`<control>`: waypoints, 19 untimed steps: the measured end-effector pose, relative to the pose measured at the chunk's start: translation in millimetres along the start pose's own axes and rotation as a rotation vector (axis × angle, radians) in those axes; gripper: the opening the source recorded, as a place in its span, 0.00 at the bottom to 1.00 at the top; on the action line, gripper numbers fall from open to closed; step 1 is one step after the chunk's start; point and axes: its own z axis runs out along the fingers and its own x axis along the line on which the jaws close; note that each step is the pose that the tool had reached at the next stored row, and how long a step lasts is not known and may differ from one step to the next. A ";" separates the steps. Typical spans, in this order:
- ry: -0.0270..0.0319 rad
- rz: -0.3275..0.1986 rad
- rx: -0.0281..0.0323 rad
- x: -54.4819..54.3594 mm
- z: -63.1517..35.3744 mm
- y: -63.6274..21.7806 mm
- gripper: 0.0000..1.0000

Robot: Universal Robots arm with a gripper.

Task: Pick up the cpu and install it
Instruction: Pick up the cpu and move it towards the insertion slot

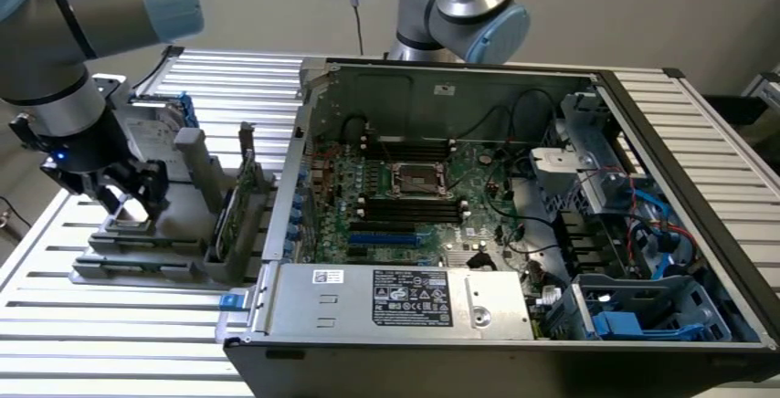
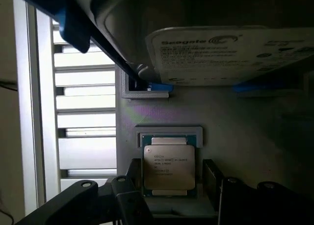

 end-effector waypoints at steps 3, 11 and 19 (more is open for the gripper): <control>0.0036 0.001 0.0001 -0.1 1.6 -0.1 0.62; 0.0092 0.002 0.0004 -2.0 3.1 0.0 0.62; 0.0139 0.002 0.0006 -2.1 4.4 3.3 0.62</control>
